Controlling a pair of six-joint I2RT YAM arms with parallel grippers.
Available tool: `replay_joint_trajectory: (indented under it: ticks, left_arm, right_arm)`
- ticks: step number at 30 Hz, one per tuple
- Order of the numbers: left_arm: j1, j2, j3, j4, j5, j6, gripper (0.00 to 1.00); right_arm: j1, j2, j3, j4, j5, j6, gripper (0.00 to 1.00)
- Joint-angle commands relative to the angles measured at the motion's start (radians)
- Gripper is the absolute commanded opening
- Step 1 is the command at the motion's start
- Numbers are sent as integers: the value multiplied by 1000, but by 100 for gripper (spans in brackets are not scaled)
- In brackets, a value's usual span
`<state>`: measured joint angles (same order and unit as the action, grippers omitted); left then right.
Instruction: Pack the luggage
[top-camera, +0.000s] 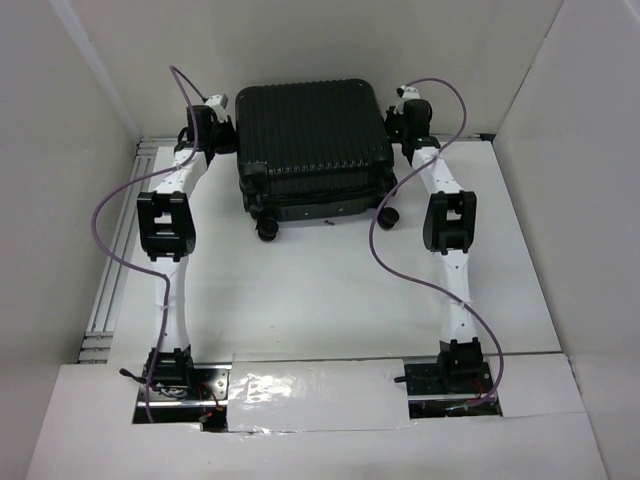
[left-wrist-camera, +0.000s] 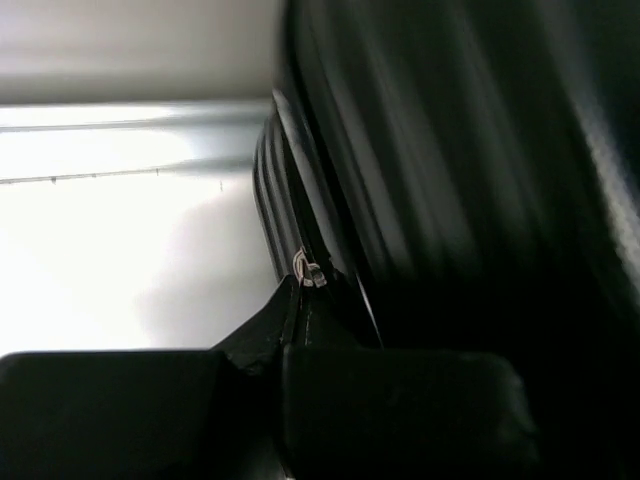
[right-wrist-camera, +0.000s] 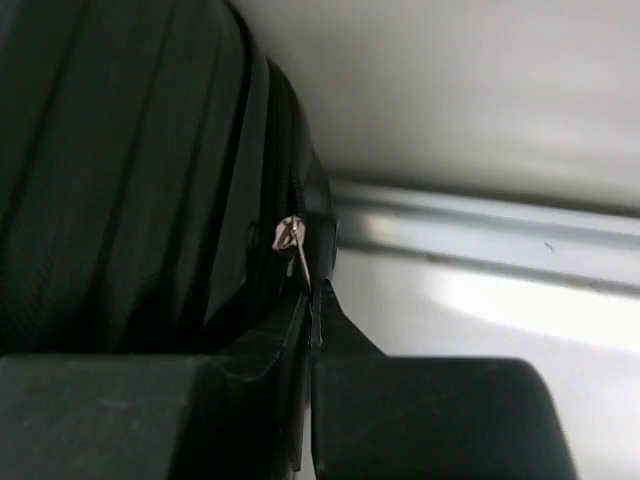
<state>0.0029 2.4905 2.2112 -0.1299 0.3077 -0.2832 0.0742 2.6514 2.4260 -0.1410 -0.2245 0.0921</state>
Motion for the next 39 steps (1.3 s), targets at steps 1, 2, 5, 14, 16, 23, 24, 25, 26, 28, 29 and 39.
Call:
replay_joint_trajectory:
  ticks: [1,2,5,14,16,23,24,25,26,28,29,39]
  left_arm:
    - [-49,65,84,258,13,-138,0]
    - [-34,82,84,291,-2,-155,0]
    - [-5,114,119,421,-36,-229,0]
    - [-41,150,208,641,63,-193,0]
    - [-70,92,105,665,123,-146,0]
    - [-90,-143,-123,655,310,-64,0]
    - [-101,-175,-157,655,321,-30,0]
    - [-113,-206,-192,641,336,-11,0]
    - [-113,-272,-265,626,367,5,0]
    - [-147,-343,-341,604,392,58,0]
    - [-156,-417,-425,593,415,74,0]
    - [-320,-890,-1006,526,384,168,0]
  right_arm:
    - [-2,152,105,205,71,130,0]
    - [-2,175,132,231,82,147,0]
    - [-11,229,162,374,103,204,0]
    - [7,239,133,388,140,239,1]
    - [7,187,95,374,140,239,1]
    - [-19,30,45,143,212,205,41]
    - [-19,3,15,121,243,205,52]
    - [-43,-60,-5,101,273,205,61]
    - [-53,-92,-28,83,334,205,73]
    - [-71,-161,-90,44,376,193,84]
    - [-80,-224,-103,29,402,193,89]
    - [-68,-424,-82,-170,499,3,99]
